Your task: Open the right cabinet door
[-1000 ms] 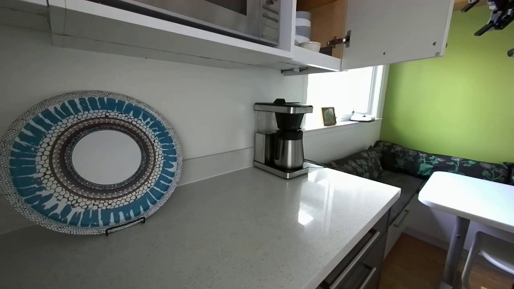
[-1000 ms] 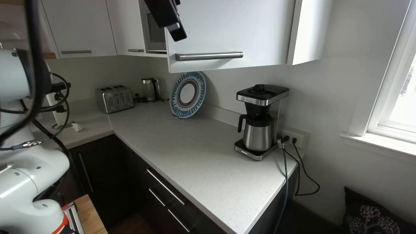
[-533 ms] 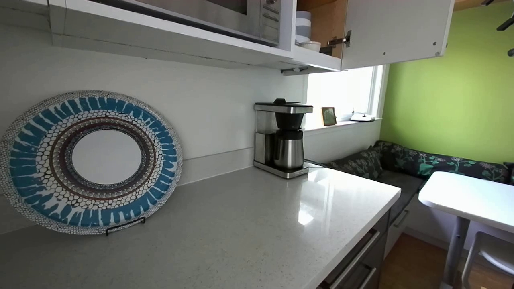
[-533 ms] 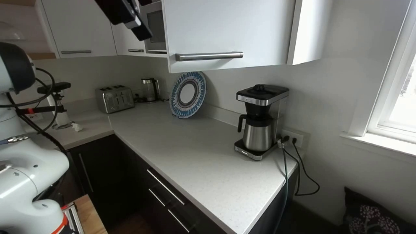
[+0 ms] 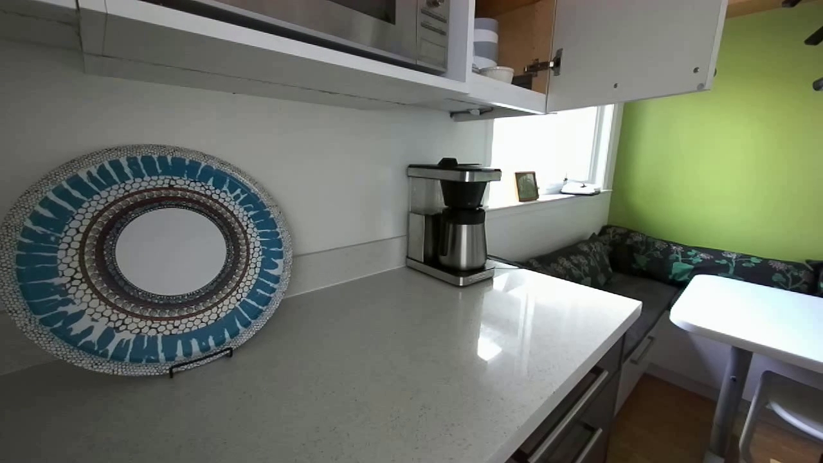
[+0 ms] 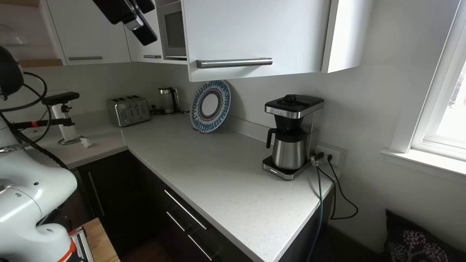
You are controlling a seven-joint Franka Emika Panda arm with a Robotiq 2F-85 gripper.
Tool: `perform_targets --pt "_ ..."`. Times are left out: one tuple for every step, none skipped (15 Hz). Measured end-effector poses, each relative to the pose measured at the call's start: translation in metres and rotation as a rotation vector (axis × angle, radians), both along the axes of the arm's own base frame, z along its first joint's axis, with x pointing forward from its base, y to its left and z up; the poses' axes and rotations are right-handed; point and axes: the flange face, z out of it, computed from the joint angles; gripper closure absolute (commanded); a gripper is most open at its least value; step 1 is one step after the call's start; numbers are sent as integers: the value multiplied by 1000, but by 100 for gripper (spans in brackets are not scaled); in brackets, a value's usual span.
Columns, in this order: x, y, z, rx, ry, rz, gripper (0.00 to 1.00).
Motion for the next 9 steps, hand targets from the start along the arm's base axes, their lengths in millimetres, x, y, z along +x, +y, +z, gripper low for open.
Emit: perform_targets --pt "1 6 1 -15 -4 -3 0" --pt "2 12 2 -30 -8 -6 0" --pt "2 19 3 -43 -10 -9 0" --pt "1 25 4 -55 -12 -12 0" --pt "-1 31 4 -65 -8 -18 0" --pt "-4 36 3 -74 -1 -26 0" --pt "-6 41 3 -81 6 -40 0" --pt "-9 45 3 -85 13 -56 0" --pt "-12 49 2 -88 19 -76 0"
